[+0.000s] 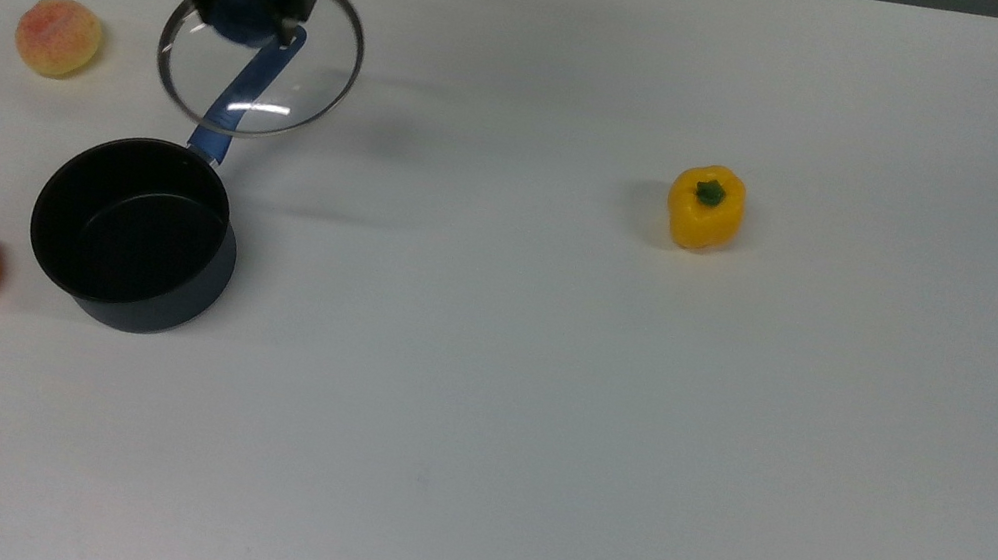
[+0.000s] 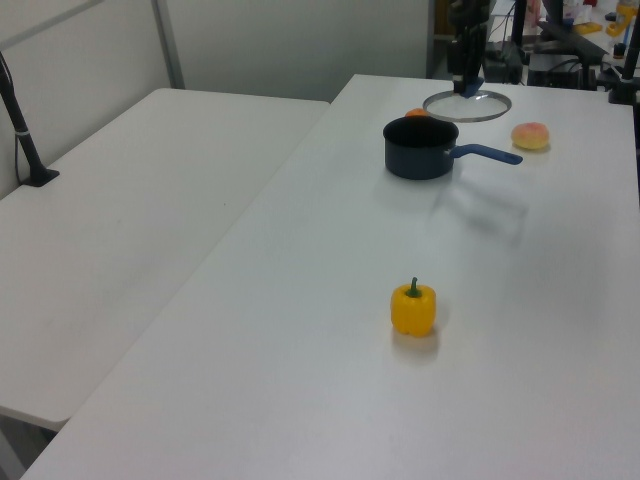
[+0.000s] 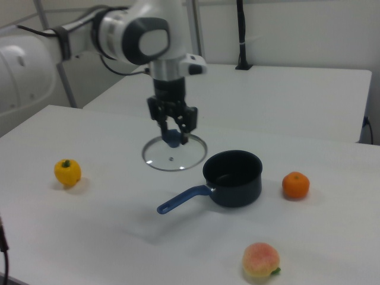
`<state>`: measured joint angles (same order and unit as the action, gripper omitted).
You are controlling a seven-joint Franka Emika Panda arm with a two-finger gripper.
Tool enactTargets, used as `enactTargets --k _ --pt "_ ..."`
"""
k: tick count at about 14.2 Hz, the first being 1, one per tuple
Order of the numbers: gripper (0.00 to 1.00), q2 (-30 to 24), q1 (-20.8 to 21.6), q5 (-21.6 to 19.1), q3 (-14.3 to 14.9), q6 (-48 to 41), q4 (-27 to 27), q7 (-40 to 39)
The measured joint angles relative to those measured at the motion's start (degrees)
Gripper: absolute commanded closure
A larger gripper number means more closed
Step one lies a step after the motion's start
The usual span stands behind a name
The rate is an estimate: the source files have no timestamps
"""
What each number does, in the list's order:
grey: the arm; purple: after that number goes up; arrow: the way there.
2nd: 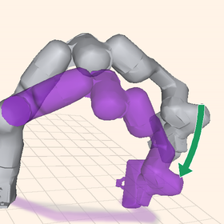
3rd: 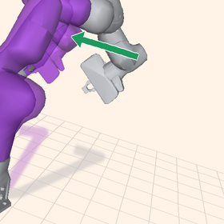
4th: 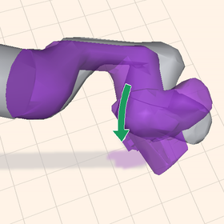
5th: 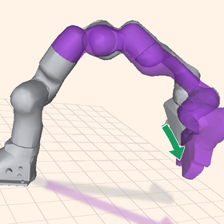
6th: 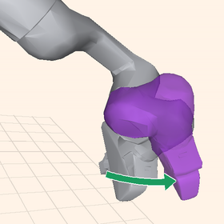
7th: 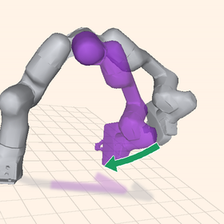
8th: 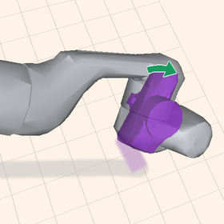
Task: Close lid
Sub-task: 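Carry the glass lid over the black saucepan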
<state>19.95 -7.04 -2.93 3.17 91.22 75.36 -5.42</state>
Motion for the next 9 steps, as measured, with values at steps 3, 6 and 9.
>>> enactTargets --k 3,6,9 --pt "0.72 5.9 -1.8 0.0 0.3 0.0 -5.7 0.0" --pt "0.72 11.6 -3.8 0.0 0.3 1.5 -11.4 0.0" --pt "0.72 14.7 -4.7 0.6 0.4 6.7 -13.1 0.0"
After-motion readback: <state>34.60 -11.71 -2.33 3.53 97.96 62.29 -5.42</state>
